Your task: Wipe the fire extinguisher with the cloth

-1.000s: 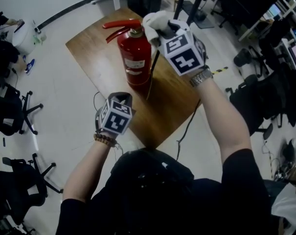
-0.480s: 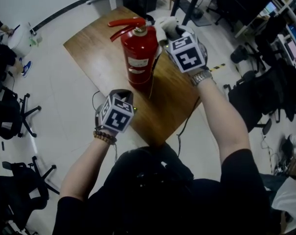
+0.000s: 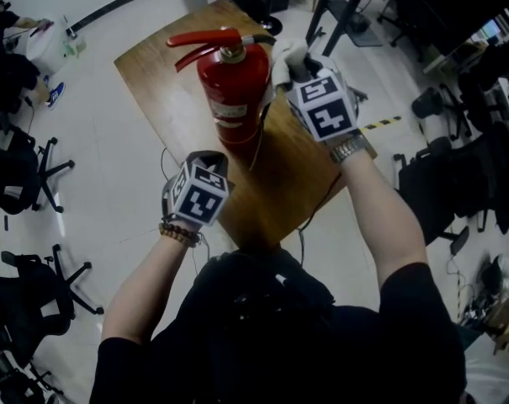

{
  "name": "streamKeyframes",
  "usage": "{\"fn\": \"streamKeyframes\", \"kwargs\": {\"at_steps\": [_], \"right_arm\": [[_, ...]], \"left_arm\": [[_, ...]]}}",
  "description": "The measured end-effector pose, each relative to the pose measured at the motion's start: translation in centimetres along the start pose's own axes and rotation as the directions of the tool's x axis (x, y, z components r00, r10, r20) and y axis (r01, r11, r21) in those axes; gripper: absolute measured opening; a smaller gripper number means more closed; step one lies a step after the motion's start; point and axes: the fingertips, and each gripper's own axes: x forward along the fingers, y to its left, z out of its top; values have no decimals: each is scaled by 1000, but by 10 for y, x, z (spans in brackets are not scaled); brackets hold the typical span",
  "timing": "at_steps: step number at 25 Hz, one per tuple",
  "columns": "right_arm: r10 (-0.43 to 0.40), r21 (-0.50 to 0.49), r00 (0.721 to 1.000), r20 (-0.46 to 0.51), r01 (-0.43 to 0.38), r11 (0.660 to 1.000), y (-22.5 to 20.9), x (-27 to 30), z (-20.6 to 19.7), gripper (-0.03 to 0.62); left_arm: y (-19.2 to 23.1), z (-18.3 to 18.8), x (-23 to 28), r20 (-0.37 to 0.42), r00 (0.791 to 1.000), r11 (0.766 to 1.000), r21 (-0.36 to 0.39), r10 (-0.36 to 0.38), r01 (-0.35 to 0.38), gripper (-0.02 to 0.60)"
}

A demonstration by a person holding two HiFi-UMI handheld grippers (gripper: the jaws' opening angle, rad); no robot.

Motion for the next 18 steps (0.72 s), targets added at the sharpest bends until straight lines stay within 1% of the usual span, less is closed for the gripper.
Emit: {"fn": "streamKeyframes", "kwargs": {"at_steps": [4,7,12,18], "right_arm": [[32,10,999,-8,-32,999,3,11,-17,161],[55,16,998,-21,-55,998,6,17,-29,161],[88,17,996,-26,-87,996,12,26,-40,161],[140,38,988,-71,-137,990,23,42,-71,161]], "left_arm": [[-1,1,7,-23,1000,1000,-21,15,-16,0],[-3,4,10,-31,999,1000,-13,25,-25,0],[-3,4,15,-53,998,999,-25,39,-41,0],[-7,1,20,-81,995,997,-50,50,-54,0]]}}
